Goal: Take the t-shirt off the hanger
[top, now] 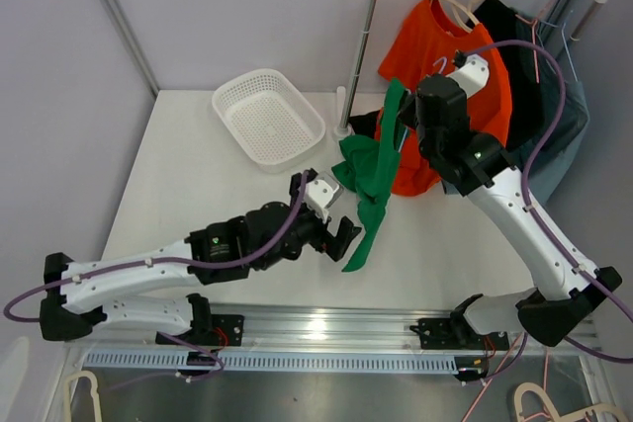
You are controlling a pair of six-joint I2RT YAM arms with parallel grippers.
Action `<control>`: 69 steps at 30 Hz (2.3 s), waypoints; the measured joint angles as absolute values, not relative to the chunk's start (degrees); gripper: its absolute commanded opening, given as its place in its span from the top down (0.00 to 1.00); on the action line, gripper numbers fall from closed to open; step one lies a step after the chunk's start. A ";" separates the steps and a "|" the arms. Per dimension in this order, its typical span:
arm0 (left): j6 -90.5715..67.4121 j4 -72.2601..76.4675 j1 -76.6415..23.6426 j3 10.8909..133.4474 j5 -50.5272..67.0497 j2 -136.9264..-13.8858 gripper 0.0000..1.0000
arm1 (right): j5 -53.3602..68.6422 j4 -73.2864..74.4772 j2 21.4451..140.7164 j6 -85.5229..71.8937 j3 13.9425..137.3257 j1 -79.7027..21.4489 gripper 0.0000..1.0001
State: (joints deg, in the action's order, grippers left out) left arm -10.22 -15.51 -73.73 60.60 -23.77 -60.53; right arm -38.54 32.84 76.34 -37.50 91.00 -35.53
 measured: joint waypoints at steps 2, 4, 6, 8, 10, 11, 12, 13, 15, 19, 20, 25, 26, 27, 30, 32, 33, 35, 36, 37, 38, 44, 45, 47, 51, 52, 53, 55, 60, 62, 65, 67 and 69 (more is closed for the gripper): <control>-9.50 -10.92 -74.50 56.99 -25.23 -61.17 0.00 | -38.46 32.80 77.28 -37.56 93.49 -35.55 1.00; -8.91 -6.59 -75.13 54.35 -27.11 -62.26 0.00 | -38.11 32.88 78.46 -37.67 95.68 -35.55 1.00; -8.10 -0.80 -75.59 52.01 -28.95 -63.75 0.01 | -37.45 32.84 79.59 -38.17 97.10 -35.57 1.00; -6.94 4.86 -75.94 49.91 -30.26 -65.19 0.00 | -36.80 32.82 80.49 -39.11 97.43 -35.62 1.00; -5.69 10.57 -76.44 47.90 -30.76 -66.17 0.00 | -36.27 33.04 81.23 -39.92 97.43 -35.68 1.00; -5.02 13.47 -76.73 46.83 -30.79 -66.39 0.01 | -35.83 33.12 81.65 -40.40 97.43 -35.75 1.00; -4.51 15.29 -76.90 46.15 -30.83 -66.48 0.01 | -35.40 33.12 81.95 -40.73 97.43 -35.77 1.00; -3.75 17.98 -77.14 45.54 -30.94 -66.85 0.00 | -34.92 33.15 82.24 -41.04 97.43 -35.83 1.00; -2.24 21.96 -77.25 45.76 -31.42 -68.45 0.01 | -34.17 33.12 82.65 -41.56 97.43 -36.05 1.00; 0.12 25.80 -77.30 47.22 -32.05 -72.86 0.99 | -33.41 33.19 83.46 -41.82 97.86 -36.80 1.00; 0.45 25.91 -77.30 47.68 -33.19 -73.84 1.00 | -33.26 33.17 83.64 -41.82 98.10 -36.93 1.00; -0.40 24.69 -77.30 48.86 -36.80 -75.26 0.99 | -33.10 34.85 84.77 -41.06 101.12 -37.01 1.00; -0.54 24.23 -77.38 48.84 -36.91 -74.83 0.99 | -33.23 35.62 85.43 -40.80 102.78 -36.97 1.00; -0.51 24.34 -77.60 48.47 -36.86 -74.02 0.99 | -33.45 36.97 86.46 -40.45 105.30 -36.67 1.00; 0.80 25.89 -80.01 44.75 -36.67 -69.01 0.99 | -32.80 42.78 91.74 -40.38 116.71 -34.96 1.00; 3.18 28.25 -83.53 41.12 -36.36 -64.47 0.99 | -29.61 49.67 98.41 -40.73 129.45 -31.42 1.00; 5.21 30.94 -85.76 39.07 -35.92 -62.33 0.99 | -26.41 52.38 102.30 -40.86 136.33 -28.99 1.00; 8.75 35.90 -89.23 35.40 -35.55 -59.11 1.00 | -19.77 58.48 109.10 -40.97 146.87 -24.29 1.00; 10.28 37.85 -90.35 34.22 -35.64 -58.19 1.00 | -16.51 61.17 111.37 -40.93 149.51 -22.46 1.00; 11.60 39.27 -90.85 33.50 -35.83 -57.71 0.99 | -13.28 64.12 112.90 -40.84 150.19 -20.91 1.00; 12.51 40.14 -91.00 33.19 -36.07 -57.69 0.99 | -11.05 66.26 113.45 -40.56 149.21 -20.01 1.00; 3.14 24.25 -83.48 40.73 -37.65 -62.19 0.99 | -9.32 64.84 102.50 -37.95 121.64 -24.91 1.00; -0.89 17.56 -79.07 45.06 -36.67 -63.99 0.99 | -10.13 63.61 99.24 -37.65 117.21 -27.38 1.00; -9.17 5.87 -68.93 54.50 -34.72 -67.79 0.99 | -11.27 61.41 90.52 -37.34 108.71 -32.95 1.00; -20.12 -11.51 -54.28 68.25 -30.17 -71.20 0.99 | -13.56 59.99 74.76 -37.19 101.60 -36.10 1.00; -22.44 -15.25 -51.07 71.44 -27.97 -71.83 0.99 | -14.85 59.81 71.68 -37.19 101.12 -35.55 1.00; -24.23 -18.06 -47.79 74.19 -24.97 -72.40 0.99 | -16.14 59.61 69.49 -36.99 100.71 -35.16 1.00; -26.96 -22.31 -41.04 79.15 -19.49 -73.78 0.99 | -18.35 58.94 65.36 -36.51 99.09 -34.92 1.00; -26.98 -30.81 -30.37 97.17 -9.69 -81.30 0.99 | -22.39 58.92 62.85 -35.73 96.16 -34.96 1.00; -26.48 -31.11 -28.05 106.89 -4.16 -85.41 0.99 | -23.42 58.19 63.75 -35.42 95.31 -34.94 1.00; -26.22 -30.09 -24.93 124.07 5.54 -92.73 0.99 | -23.94 55.09 64.82 -34.02 92.71 -34.94 1.00; -24.86 -27.14 -22.90 137.71 8.49 -98.78 0.99 | -25.30 51.40 64.90 -31.88 90.37 -34.83 1.00; -22.65 -20.67 -21.87 141.56 9.85 -100.33 0.99 | -26.85 45.54 65.06 -29.36 88.49 -33.95 1.00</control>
